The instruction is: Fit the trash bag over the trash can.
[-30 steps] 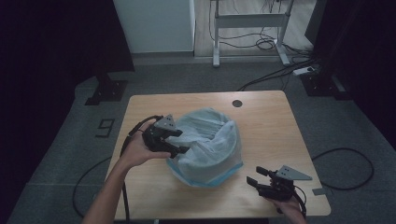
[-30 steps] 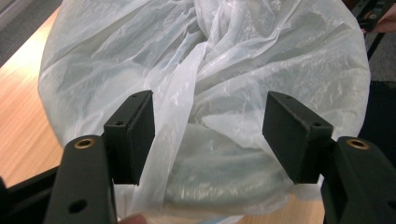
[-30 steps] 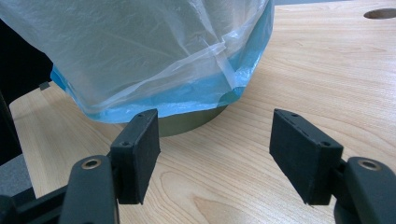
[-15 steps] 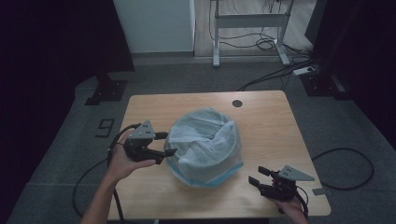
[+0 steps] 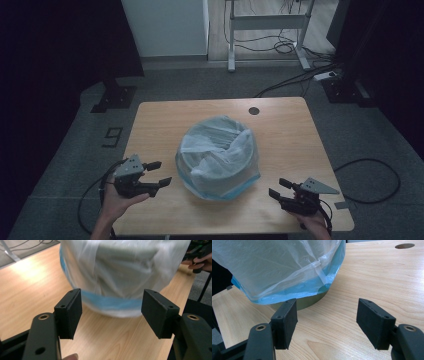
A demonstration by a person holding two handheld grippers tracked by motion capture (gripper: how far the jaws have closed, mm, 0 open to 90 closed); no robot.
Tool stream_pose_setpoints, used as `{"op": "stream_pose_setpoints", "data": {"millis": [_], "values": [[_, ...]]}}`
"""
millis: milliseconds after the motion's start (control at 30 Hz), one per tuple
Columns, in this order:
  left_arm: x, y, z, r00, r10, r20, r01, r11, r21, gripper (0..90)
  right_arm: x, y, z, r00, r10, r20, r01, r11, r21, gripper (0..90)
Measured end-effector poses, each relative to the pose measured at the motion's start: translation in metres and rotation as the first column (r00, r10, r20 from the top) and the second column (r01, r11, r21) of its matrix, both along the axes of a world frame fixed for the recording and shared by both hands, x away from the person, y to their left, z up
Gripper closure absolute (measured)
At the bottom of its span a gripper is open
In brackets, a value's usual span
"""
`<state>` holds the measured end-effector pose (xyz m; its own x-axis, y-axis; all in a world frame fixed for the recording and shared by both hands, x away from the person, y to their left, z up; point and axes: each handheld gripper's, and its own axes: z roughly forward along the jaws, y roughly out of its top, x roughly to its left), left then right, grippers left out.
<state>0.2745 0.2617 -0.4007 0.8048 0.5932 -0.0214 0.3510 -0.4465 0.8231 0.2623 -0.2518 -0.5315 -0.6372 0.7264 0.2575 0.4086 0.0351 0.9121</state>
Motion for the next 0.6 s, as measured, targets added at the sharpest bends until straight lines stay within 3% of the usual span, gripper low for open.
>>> {"op": "stream_pose_setpoints", "data": {"millis": [267, 600], "values": [[-0.008, 0.012, -0.027, 0.9987, 0.042, -0.029, -0.042, 0.9991, -0.003, 32.9, -0.001, -0.002, -0.001, 1.0, -0.008, 0.001, 0.008, 1.0, -0.015, 32.4], [-0.006, 0.013, -0.04, 0.9976, 0.054, -0.044, -0.054, 0.9985, 0.006, 32.5, 0.001, -0.005, -0.002, 0.9997, -0.026, -0.004, 0.026, 1.0, -0.005, 32.2]]}}
